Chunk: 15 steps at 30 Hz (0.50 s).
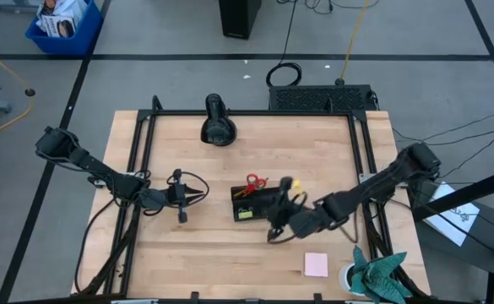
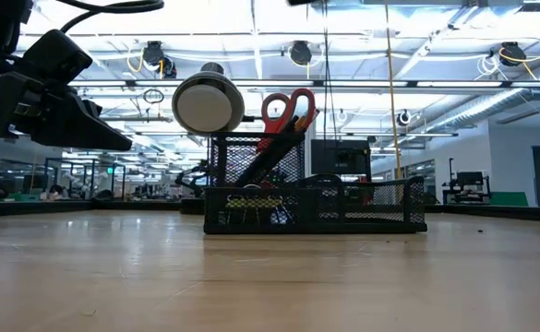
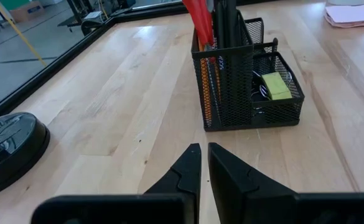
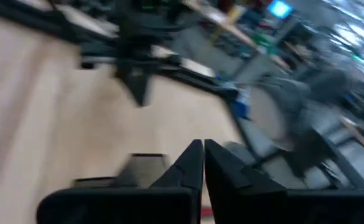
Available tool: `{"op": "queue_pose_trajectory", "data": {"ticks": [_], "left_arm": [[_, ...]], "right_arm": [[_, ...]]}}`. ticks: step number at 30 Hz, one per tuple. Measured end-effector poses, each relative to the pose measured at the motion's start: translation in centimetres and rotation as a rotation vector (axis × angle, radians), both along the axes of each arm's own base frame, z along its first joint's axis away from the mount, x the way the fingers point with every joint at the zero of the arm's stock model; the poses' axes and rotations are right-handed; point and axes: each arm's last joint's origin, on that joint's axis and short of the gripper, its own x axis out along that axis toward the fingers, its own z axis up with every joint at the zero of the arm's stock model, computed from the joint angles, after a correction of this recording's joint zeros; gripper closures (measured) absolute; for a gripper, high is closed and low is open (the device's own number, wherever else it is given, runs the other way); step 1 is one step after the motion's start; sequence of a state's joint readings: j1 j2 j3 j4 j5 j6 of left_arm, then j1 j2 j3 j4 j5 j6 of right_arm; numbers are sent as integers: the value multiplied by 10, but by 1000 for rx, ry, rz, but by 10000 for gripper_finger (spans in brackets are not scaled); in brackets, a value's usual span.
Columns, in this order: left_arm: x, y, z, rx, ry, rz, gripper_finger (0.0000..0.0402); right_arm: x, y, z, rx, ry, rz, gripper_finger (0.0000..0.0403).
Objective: Pick and place office supplies into organizer
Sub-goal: Adjust the desk organizer
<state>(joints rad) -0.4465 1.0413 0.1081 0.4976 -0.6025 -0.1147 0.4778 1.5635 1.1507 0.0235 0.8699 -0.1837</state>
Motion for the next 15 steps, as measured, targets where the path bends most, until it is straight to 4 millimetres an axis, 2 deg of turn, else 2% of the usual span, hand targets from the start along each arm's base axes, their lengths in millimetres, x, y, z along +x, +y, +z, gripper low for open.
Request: {"op": "queue_pose_trajectory", "data": {"ticks": [3,6,9,15], "left_arm": [[0,0,0,0,0,0,364],[0,0,0,-2,-4,0,364],[0,0,0,-1,-4,0,364],[0,0,0,2,0,-1,364]], "right_arm": [[-10,-18,13,26,-26,-123,398],[-16,-44,11,112,-49,-218,401],[-20,-67,-7,226,-34,-249,402],[-32,-103,-56,402,44,-350,402]]}}
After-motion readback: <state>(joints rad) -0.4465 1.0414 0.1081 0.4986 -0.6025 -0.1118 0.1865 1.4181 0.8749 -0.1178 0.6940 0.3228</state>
